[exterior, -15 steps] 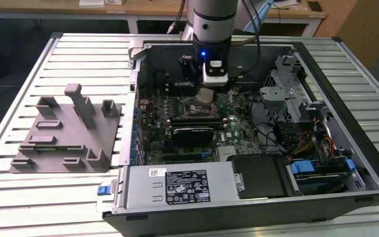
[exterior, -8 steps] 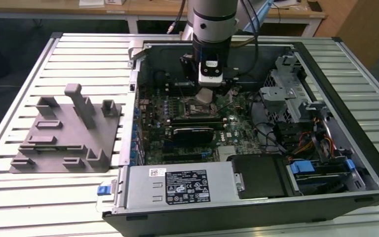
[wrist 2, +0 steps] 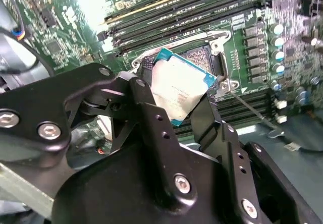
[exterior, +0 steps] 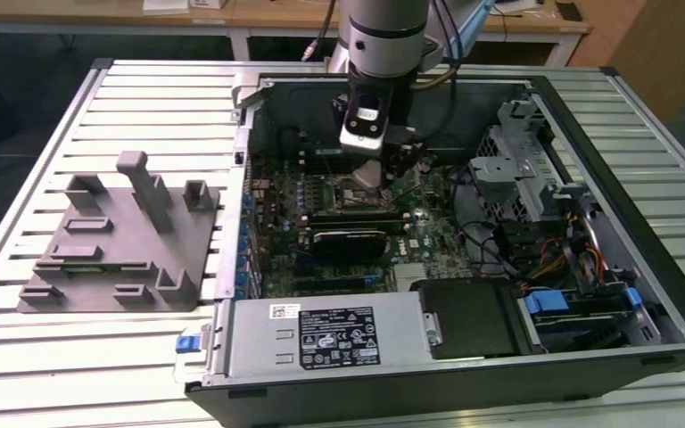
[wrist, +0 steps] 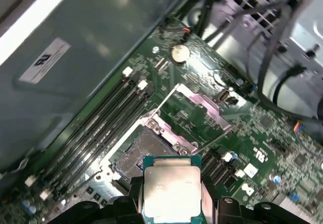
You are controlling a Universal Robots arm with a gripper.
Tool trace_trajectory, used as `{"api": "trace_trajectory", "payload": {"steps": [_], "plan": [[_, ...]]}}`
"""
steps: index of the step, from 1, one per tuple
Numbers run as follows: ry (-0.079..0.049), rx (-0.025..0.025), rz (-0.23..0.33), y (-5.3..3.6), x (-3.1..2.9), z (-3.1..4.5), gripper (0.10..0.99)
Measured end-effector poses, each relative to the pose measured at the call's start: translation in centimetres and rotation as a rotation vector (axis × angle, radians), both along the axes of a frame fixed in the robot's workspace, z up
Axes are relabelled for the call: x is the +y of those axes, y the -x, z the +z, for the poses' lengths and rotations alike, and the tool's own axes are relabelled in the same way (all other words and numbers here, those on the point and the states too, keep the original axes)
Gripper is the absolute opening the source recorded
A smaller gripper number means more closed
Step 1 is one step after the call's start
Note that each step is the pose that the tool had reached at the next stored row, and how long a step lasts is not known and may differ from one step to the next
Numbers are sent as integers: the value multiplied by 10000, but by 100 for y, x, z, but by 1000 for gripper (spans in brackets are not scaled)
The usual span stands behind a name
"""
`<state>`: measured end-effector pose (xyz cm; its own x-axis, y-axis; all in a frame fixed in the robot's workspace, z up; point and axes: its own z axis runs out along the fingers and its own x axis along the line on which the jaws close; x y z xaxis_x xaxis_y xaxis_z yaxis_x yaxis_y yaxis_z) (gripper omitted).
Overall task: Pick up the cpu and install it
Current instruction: 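Place the cpu into insertion slot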
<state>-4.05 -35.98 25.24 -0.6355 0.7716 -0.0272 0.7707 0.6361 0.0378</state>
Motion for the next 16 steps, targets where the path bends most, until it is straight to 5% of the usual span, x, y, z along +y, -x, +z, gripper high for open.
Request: {"api": "trace_trajectory", "payload": {"steps": [16], "plan": [[-1,0,-2900,0,0,-21,541]]}}
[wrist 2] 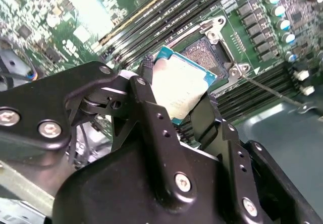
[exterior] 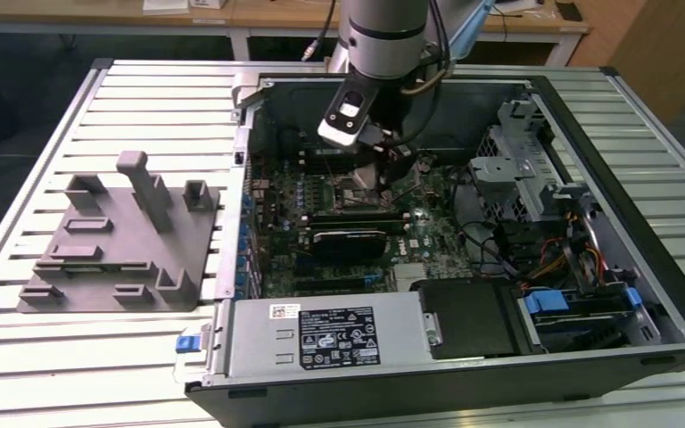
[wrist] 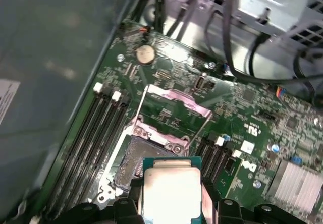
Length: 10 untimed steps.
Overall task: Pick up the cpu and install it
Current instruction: 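Place the cpu into insertion slot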
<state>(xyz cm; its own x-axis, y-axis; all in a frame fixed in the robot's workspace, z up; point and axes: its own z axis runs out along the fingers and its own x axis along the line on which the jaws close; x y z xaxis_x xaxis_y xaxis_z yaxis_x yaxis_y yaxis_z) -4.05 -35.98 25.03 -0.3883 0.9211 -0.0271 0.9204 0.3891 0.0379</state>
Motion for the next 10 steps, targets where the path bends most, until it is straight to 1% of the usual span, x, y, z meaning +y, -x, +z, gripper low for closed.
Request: {"api": "trace_trajectory", "payload": {"steps": [10], "plan": [[0,1,-1825,0,0,-18,541]]}}
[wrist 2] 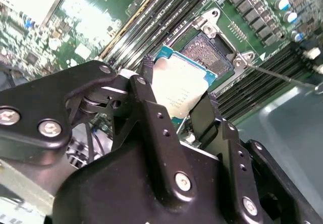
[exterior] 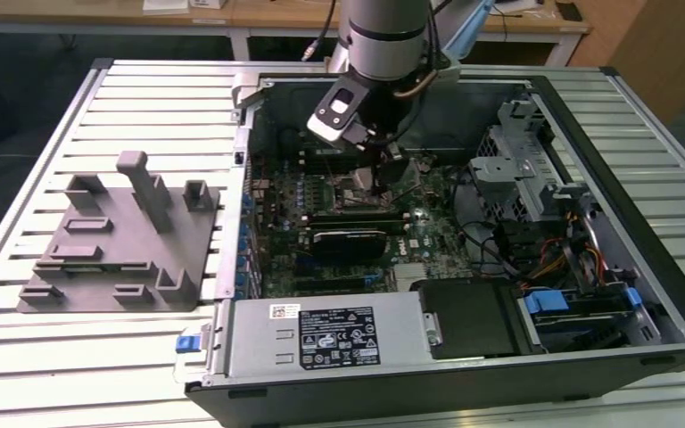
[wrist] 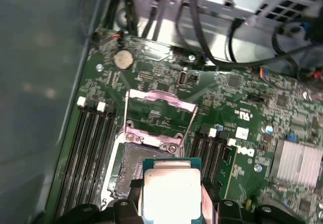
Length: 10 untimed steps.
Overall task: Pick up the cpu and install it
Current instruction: 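Place the cpu into insertion slot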
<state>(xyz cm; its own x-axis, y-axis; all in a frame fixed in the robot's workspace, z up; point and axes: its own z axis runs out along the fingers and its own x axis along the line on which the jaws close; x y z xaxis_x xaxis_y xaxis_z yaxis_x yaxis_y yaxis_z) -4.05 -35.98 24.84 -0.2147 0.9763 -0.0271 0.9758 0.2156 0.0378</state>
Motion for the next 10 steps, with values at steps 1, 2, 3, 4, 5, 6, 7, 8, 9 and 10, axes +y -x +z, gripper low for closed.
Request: {"api": "trace_trajectory", "payload": {"steps": [1,2,3,4,5,6,7,8,9,10], "plan": [[1,-1,-180,0,0,-2,541],[1,0,-360,0,0,-4,541],[0,0,-539,0,0,-6,541],[0,-1,-736,0,0,-8,541],[0,0,-899,0,0,-9,541],[-1,-1,-1084,0,0,-12,541],[0,-1,-1264,0,0,-14,541],[1,-1,-1460,0,0,-16,541],[-1,-1,-1641,0,0,-20,541],[-1,-1,-1820,0,0,-24,541]]}}
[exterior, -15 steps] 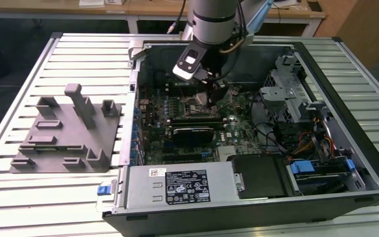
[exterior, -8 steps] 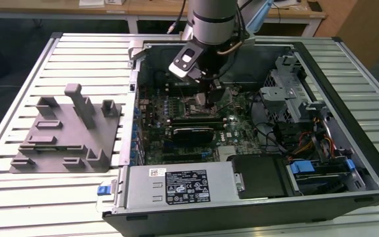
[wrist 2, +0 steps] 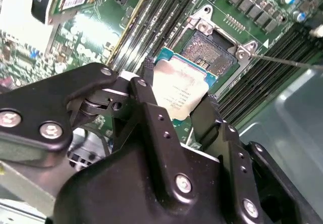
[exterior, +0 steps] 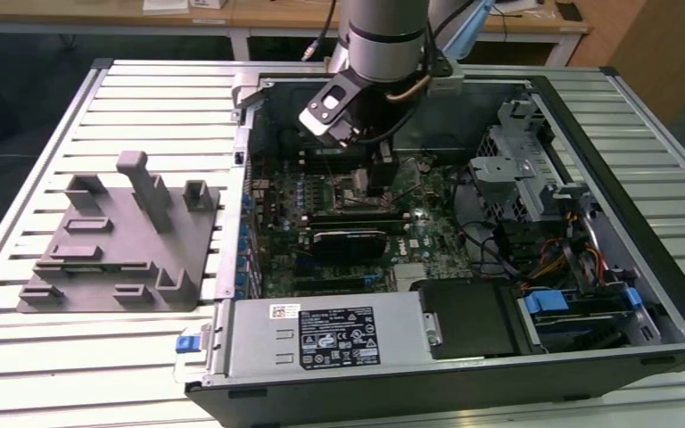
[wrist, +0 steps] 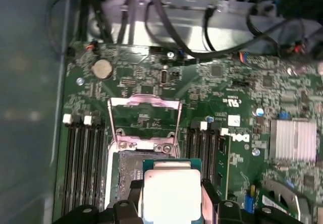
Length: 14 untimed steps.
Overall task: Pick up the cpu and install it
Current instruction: 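Place the cpu into insertion slot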
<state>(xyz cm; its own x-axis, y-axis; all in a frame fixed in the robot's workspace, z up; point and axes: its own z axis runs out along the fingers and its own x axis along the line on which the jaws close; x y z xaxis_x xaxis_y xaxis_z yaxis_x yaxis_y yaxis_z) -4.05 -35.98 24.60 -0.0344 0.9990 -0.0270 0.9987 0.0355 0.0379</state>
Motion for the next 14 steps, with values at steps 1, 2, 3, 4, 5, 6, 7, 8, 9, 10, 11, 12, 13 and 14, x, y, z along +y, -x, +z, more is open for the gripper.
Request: {"api": "trace_trajectory", "payload": {"steps": [1,2,3,4,5,6,7,8,9,10,11,12,13,14], "plan": [[1,0,-156,0,0,-4,541],[1,1,-271,0,0,-10,541],[0,0,-373,0,0,-16,541],[1,0,-482,0,1,-23,541],[1,1,-575,0,1,-30,541],[0,1,-643,2,5,-41,541],[3,2,-661,6,17,-50,541],[2,2,-661,11,32,-60,541],[1,2,-661,16,49,-71,541],[1,2,-660,20,64,-81,541],[-1,1,-649,21,75,-92,541],[-5,1,-625,21,85,-103,541],[-9,0,-588,21,92,-113,541],[-14,0,-536,21,98,-122,541]]}}
